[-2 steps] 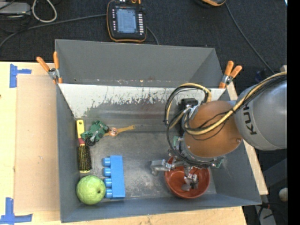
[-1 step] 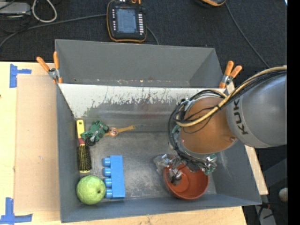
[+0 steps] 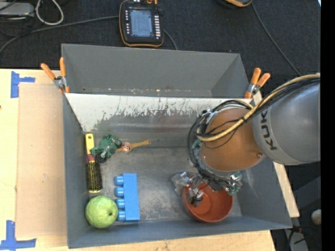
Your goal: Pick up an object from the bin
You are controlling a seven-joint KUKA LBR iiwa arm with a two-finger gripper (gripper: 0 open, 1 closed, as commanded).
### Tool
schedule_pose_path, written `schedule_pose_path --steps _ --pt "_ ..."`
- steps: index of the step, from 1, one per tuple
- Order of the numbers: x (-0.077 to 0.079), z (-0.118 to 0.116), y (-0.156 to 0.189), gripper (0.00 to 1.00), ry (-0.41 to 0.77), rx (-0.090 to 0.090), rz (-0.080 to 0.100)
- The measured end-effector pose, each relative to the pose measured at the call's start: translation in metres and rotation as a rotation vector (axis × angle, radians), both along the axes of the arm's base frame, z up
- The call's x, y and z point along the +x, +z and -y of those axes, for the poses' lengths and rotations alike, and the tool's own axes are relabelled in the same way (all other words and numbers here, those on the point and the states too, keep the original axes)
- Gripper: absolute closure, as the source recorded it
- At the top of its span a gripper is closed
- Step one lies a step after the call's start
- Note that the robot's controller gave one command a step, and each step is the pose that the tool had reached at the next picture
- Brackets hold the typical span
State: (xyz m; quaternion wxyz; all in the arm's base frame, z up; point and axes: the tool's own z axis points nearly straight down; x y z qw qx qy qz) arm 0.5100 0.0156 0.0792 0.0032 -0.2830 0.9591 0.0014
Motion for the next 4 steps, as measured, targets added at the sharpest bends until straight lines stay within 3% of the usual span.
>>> schedule_pose_path --steps 2,4 --pt "-0.002 -0.001 0.054 1.00 -0.001 0.002 -0.004" --pt "-0.002 -0.003 0.084 1.00 -0.004 0.003 -0.005"
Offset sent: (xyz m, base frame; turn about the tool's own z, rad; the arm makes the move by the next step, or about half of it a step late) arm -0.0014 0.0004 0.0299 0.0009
